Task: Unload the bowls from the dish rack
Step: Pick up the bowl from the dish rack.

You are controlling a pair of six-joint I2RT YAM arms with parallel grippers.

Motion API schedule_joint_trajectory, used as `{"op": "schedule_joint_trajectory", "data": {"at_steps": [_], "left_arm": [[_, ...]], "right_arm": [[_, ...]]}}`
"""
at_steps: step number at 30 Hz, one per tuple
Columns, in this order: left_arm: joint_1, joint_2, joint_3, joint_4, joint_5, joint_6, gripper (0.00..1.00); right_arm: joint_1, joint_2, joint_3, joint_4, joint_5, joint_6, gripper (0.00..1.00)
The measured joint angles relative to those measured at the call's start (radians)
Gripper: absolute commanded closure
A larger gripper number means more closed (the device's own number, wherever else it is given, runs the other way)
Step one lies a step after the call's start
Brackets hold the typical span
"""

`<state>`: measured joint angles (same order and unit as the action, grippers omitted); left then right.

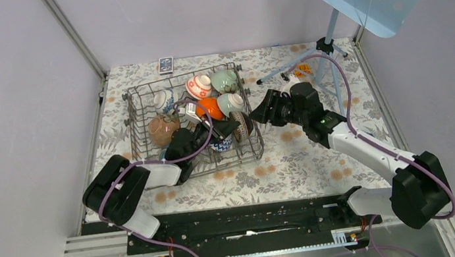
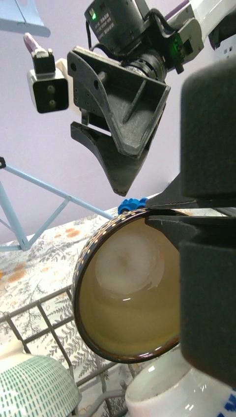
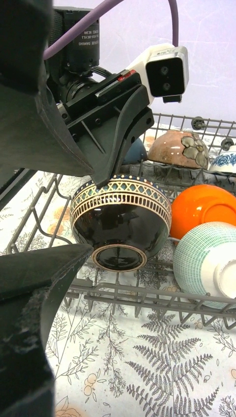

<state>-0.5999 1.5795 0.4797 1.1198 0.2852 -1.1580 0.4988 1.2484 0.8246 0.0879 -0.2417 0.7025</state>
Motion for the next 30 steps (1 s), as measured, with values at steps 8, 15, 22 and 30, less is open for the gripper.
{"op": "schedule_joint_trajectory", "data": {"at_steps": [8,15,22,30], "left_arm": [[0.001,-0.072,0.0,-0.009,0.001,-0.002,1.0],[0.003,-0.141,0.006,-0.066,0.004,0.011,1.0],[0.003,-0.264,0.076,-0.294,0.037,0.093,1.0],[0.003,-0.439,0.234,-0.648,0.064,0.264,1.0]], "right_arm": [[-0.002,-0.061,-0.014,0.006,-0.04,0.002,0.35],[-0.002,-0.127,-0.011,0.002,-0.069,-0.01,0.26],[-0.002,-0.192,0.032,-0.071,-0.064,-0.053,0.17],[-0.002,-0.322,0.046,-0.129,-0.01,-0.049,0.16]]}}
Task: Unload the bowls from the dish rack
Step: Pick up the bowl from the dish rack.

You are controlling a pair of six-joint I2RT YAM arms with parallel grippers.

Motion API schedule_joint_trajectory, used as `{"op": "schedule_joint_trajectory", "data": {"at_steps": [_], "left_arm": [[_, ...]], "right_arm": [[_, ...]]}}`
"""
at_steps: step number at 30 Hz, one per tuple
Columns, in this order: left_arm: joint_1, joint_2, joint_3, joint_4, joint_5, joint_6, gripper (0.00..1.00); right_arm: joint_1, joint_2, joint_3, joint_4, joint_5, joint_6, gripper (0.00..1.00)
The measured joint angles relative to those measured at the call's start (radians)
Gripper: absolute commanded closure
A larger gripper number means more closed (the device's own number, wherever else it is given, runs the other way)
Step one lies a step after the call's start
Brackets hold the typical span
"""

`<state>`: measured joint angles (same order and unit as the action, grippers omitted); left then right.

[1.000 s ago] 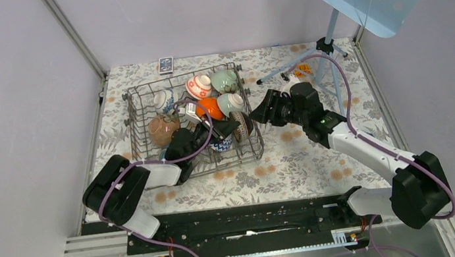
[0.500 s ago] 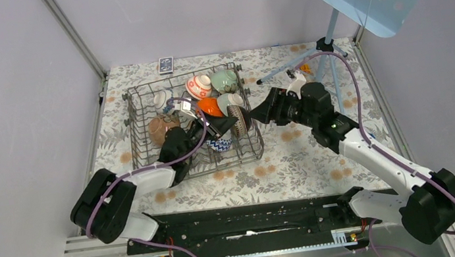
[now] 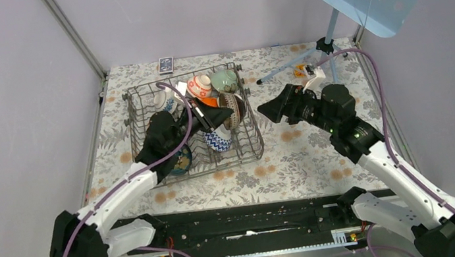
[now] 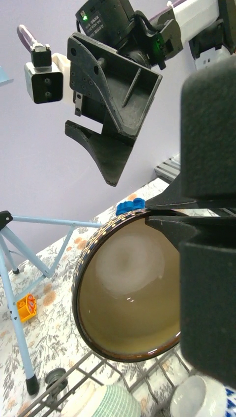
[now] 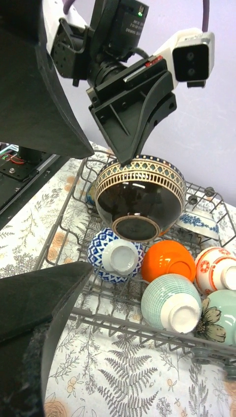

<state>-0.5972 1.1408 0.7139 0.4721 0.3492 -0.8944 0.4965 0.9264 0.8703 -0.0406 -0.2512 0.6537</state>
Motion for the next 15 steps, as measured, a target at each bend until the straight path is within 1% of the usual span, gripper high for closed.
{"op": "schedule_joint_trajectory", "data": {"at_steps": [4,8,12,15], "left_arm": [[0.0,-0.07,0.078,-0.19,0.008,0.116,1.0],[-0.038,-0.106,0.171,-0.385,-0.016,0.291,1.0],[-0.186,-0.137,0.252,-0.578,-0.084,0.507,1.0],[-0.293,-0.154,0.295,-0.684,-0.12,0.639,1.0]], "right_arm": [[0.0,-0.044,0.004,-0.04,-0.002,-0.018,0.16],[0.0,-0.056,0.039,-0.128,-0.005,-0.061,0.17],[0.0,-0.056,0.124,-0.266,-0.001,-0.118,0.18],[0.0,-0.056,0.203,-0.358,0.007,-0.154,0.18]]}}
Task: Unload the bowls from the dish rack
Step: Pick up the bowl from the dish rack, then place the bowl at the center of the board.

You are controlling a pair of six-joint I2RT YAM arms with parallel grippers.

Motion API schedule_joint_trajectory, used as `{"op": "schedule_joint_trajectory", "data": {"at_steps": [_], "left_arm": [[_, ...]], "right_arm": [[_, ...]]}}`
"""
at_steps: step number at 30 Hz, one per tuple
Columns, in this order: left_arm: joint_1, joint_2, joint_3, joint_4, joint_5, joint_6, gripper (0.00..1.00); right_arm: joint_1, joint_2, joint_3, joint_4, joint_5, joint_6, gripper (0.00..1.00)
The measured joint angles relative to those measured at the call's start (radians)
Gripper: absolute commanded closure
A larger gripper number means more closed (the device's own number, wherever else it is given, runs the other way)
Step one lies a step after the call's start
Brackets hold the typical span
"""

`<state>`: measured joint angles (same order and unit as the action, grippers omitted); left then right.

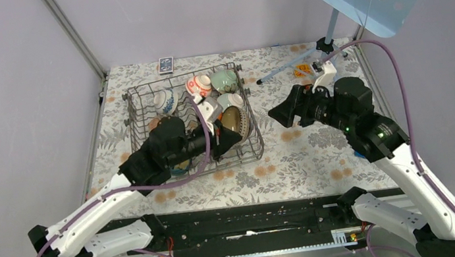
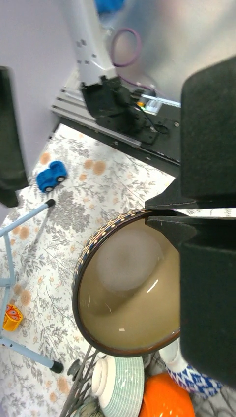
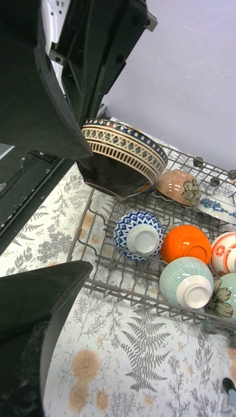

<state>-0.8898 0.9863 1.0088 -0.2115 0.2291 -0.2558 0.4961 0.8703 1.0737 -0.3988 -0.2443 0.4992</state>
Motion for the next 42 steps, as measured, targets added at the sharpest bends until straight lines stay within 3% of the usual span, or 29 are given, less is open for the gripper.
{"op": "schedule_joint_trajectory", "data": {"at_steps": [10,22,30,42], "left_arm": [[-0.278,-0.021,0.081,-0.258,-0.227,0.348,1.0],[-0.61,0.156,0.085,-0.478,-0.529,0.6,1.0],[-0.718,0.153,0.074,-0.559,-0.571,0.697,1.0],[-0.92,0.142,-0.032,-0.615,-0.578,0.721,1.0]], "right_arm": [[0.0,0.069,0.196,-0.26,0.014,-0.082,0.2],[0.02,0.22,0.336,-0.474,0.029,-0.173,0.23],[0.253,0.307,0.418,-0.558,0.142,-0.271,0.26],[0.524,0.445,0.434,-0.586,0.221,-0.328,0.29]]}}
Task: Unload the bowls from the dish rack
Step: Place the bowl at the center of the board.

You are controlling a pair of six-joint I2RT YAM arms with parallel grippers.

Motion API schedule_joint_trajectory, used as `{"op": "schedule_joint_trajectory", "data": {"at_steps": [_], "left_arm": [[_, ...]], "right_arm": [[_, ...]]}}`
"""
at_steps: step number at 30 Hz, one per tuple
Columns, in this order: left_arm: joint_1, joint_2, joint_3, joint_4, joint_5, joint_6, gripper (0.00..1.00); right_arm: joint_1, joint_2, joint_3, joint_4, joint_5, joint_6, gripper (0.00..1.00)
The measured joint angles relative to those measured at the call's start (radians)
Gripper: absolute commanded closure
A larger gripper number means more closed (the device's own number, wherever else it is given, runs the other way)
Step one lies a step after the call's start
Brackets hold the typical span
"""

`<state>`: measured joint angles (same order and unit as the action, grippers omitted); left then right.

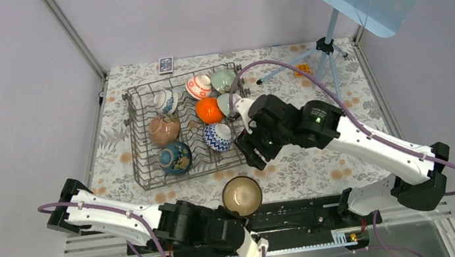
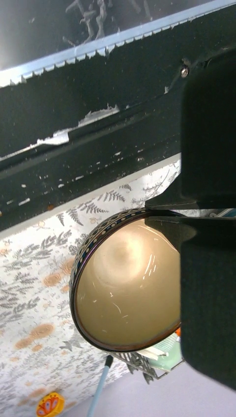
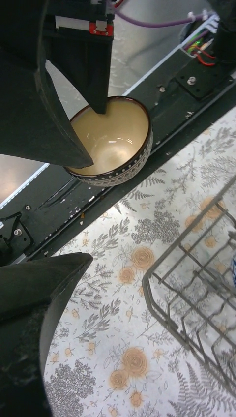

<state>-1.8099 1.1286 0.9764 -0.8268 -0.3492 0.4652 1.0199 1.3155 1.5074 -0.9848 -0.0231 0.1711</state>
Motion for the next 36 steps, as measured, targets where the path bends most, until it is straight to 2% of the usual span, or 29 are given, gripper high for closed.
{"op": "schedule_joint_trajectory", "data": {"at_steps": [9,14,23,36], "left_arm": [[-0.118,0.0,-0.045,0.005,-0.022,-0.013,1.0],[-0.144,-0.002,-0.074,0.023,-0.037,-0.01,1.0],[-0.145,-0.03,-0.085,0.078,-0.027,-0.014,1.0],[-0.145,-0.05,-0.102,0.119,-0.005,-0.048,1.0]], "right_arm": [[0.2,0.054,-0.002,-0.046,0.094,-0.01,0.31],[0.274,0.054,-0.036,-0.048,0.127,0.005,0.33],[0.349,0.062,-0.074,-0.046,0.149,0.065,0.38],[0.358,0.119,-0.101,0.0,0.172,0.099,0.49]]}}
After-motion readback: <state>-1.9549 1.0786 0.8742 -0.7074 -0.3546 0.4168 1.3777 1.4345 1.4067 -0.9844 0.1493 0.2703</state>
